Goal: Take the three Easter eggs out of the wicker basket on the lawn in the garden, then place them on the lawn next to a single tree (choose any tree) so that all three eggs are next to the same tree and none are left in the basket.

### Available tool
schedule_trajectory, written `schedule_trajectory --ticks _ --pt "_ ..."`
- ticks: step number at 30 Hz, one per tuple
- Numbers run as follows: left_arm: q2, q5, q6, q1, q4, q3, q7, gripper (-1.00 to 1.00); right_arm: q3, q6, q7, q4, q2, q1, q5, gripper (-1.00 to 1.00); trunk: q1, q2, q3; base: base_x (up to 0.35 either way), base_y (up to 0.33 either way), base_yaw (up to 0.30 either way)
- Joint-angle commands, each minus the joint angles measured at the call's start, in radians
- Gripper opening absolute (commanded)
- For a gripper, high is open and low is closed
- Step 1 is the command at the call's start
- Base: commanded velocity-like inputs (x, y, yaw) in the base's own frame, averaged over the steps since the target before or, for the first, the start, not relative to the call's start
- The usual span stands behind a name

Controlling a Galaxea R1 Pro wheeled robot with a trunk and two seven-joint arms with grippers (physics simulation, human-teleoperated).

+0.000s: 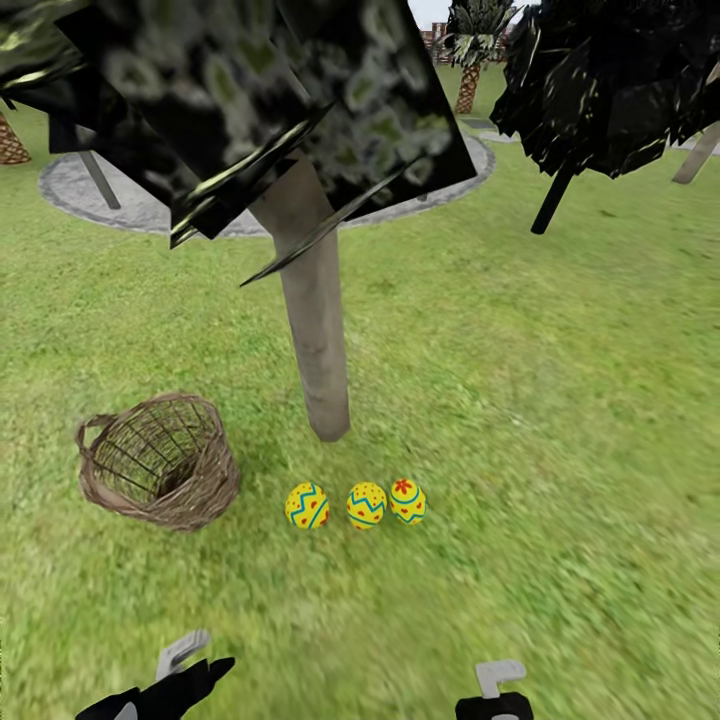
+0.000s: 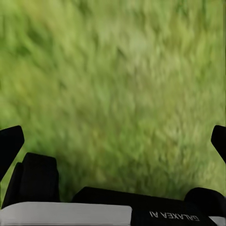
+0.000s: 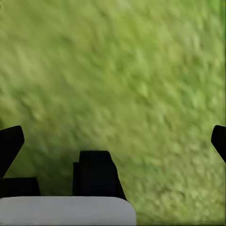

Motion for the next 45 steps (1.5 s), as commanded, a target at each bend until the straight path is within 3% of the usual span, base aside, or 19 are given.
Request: schedule_trajectory --ticks 1,4,8,11,18,26,29,35,40,45 --pt "0.001 0.01 0.004 0.0 0.0 -0.006 0.001 1.0 0.008 -0.004 -0.003 0.001 0.0 0.0 -0.011 1.0 -0.004 0.007 0.003 0.0 0.0 0.0" --pt "0.0 -0.017 0.001 0.0 0.027 -0.006 0.001 1.0 0.008 -0.004 -0.003 0.004 -0.001 0.006 -0.008 1.0 -0.016 0.028 0.012 0.0 0.0 0.0" --pt "-0.009 -0.106 -0.059 0.0 0.086 -0.004 0.002 1.0 0.008 -0.004 -0.003 0.006 -0.001 0.011 -0.006 1.0 -0.031 0.056 0.025 0.0 0.0 0.0" --pt "-0.011 -0.117 -0.076 0.0 0.094 -0.003 0.003 1.0 0.008 -0.004 -0.003 0.007 0.0 0.012 -0.006 1.0 -0.042 0.077 0.034 0.0 0.0 0.0" --pt "-0.013 -0.123 -0.093 0.0 0.137 -0.002 0.018 1.0 0.008 -0.004 -0.003 0.013 0.0 0.027 -0.002 1.0 -0.069 0.126 0.056 -0.03 0.0 0.0" --pt "-0.013 -0.123 -0.117 0.0 0.161 -0.002 0.022 1.0 0.008 -0.004 -0.003 0.014 0.001 0.029 -0.002 1.0 -0.1 0.182 0.081 -0.302 0.0 0.0" --pt "-0.012 -0.122 -0.118 0.0 0.163 -0.001 0.021 1.0 0.008 -0.013 -0.003 0.014 0.001 0.03 -0.002 1.0 -0.1 0.182 0.084 -0.114 0.0 -0.022" --pt "-0.011 -0.119 -0.117 0.0 0.165 -0.001 0.021 1.0 0.008 -0.099 -0.004 0.014 0.004 0.05 -0.01 1.0 -0.1 0.182 0.093 -0.014 0.0 -0.062" --pt "-0.011 -0.12 -0.117 0.0 0.265 -0.001 0.021 1.0 0.007 -0.107 -0.004 0.014 0.001 0.052 -0.016 1.0 -0.1 0.182 0.101 -0.001 0.0 -0.019" --pt "-0.011 -0.115 -0.116 0.0 0.288 0.0 0.019 1.0 0.007 -0.108 -0.004 0.014 0.001 0.052 -0.015 1.0 -0.1 0.182 0.109 0.0 0.0 -0.001"
